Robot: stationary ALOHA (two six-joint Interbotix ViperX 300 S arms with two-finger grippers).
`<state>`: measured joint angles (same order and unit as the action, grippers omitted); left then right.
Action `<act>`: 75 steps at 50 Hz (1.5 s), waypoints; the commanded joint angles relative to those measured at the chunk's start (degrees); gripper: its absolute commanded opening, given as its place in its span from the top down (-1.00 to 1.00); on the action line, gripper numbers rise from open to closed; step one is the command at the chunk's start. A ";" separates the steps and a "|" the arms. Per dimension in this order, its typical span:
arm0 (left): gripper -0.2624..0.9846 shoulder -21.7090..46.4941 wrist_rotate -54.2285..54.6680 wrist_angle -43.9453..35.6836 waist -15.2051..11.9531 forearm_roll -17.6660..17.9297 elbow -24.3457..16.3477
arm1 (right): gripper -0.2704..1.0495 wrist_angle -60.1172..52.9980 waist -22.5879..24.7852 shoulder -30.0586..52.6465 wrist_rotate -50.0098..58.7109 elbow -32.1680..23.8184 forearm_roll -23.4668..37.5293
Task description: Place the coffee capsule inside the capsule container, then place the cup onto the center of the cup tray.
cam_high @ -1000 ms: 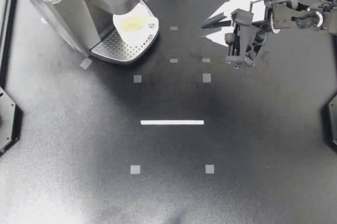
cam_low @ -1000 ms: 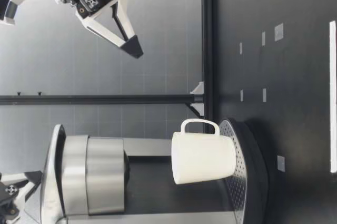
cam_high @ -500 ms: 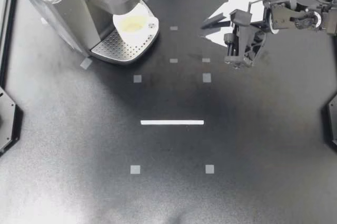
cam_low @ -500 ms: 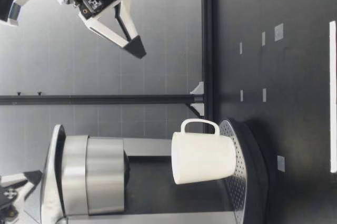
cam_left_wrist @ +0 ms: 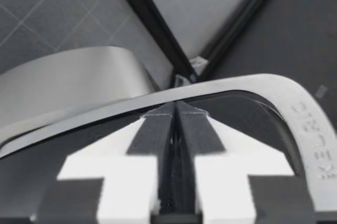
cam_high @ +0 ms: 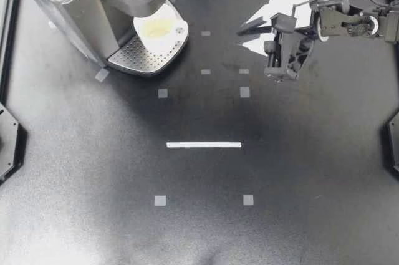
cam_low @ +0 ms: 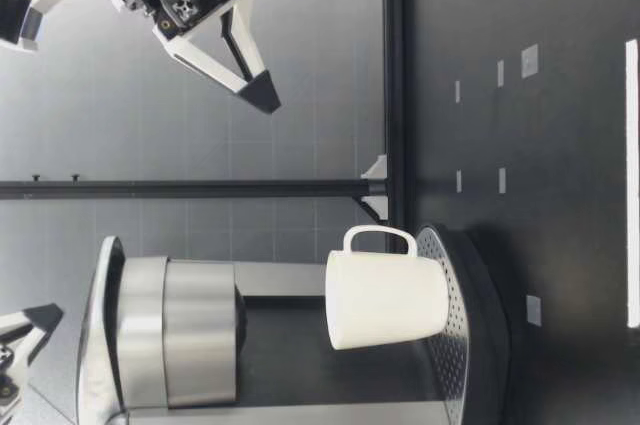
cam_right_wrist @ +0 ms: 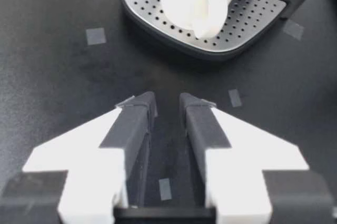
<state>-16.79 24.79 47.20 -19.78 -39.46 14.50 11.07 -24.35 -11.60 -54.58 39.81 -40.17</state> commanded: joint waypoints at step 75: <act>0.41 5.80 -5.89 9.05 0.88 6.77 -3.52 | 0.07 -0.70 0.26 0.35 0.18 0.09 -0.26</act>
<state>-12.30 19.16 55.46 -18.63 -33.84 10.72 10.55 -24.35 -10.81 -54.49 40.43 -40.17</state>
